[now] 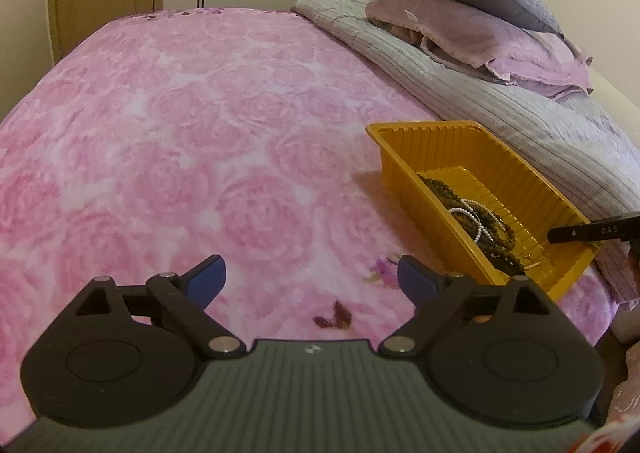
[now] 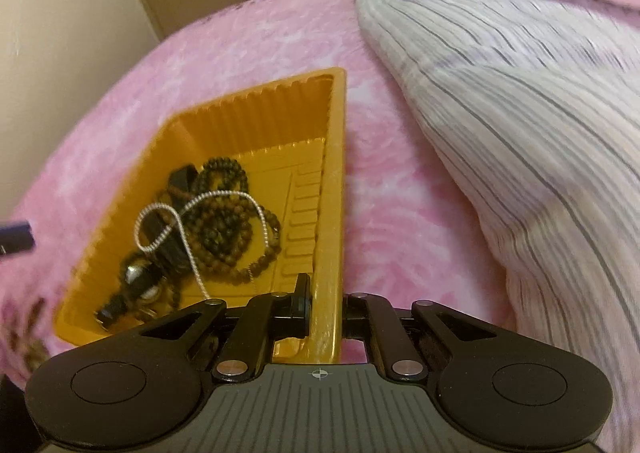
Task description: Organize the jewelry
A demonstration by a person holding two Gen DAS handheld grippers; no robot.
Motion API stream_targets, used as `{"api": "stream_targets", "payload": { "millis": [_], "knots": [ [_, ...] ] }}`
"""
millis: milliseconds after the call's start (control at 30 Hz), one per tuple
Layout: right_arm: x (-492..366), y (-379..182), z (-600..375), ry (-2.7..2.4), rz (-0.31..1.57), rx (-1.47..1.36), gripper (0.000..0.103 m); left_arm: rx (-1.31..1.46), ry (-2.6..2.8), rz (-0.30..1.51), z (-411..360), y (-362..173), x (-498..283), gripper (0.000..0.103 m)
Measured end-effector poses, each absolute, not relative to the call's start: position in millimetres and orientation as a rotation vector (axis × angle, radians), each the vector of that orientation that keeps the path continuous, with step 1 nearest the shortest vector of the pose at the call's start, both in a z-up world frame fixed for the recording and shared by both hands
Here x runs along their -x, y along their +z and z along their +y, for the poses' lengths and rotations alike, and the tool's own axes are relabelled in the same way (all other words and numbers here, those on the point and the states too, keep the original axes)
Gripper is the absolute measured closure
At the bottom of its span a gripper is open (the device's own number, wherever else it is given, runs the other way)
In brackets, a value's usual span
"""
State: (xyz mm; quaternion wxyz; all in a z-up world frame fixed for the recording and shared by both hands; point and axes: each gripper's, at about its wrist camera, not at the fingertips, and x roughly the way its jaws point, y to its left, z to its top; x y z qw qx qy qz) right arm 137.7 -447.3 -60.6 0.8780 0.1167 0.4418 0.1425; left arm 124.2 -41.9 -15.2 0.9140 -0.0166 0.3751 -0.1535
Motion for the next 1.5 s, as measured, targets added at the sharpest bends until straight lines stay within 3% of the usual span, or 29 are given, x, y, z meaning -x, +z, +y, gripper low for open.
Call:
{"api": "stream_targets", "payload": {
  "millis": [33, 100, 167, 367, 600, 1500],
  "knots": [
    [-135, -58, -449, 0.287, 0.914, -0.252, 0.084, 0.044, -0.311, 0.773, -41, -15, -123, 0.008],
    [-128, -50, -455, 0.282, 0.878, -0.284, 0.052, 0.063, -0.306, 0.772, -40, -14, -118, 0.006],
    [-121, -41, -460, 0.256, 0.849, -0.310, 0.041, 0.071, -0.292, 0.769, -40, -12, -112, 0.003],
    [-91, -12, -443, 0.151, 0.812, -0.249, 0.034, 0.067, -0.261, 0.752, -44, -8, -89, 0.000],
    [-50, 11, -386, 0.162, 0.808, -0.200, 0.034, 0.074, -0.219, 0.814, -49, -4, -62, 0.000],
    [13, 16, -292, 0.204, 0.870, -0.102, 0.033, 0.032, -0.083, 0.813, -61, 14, 20, 0.000]
  ]
}}
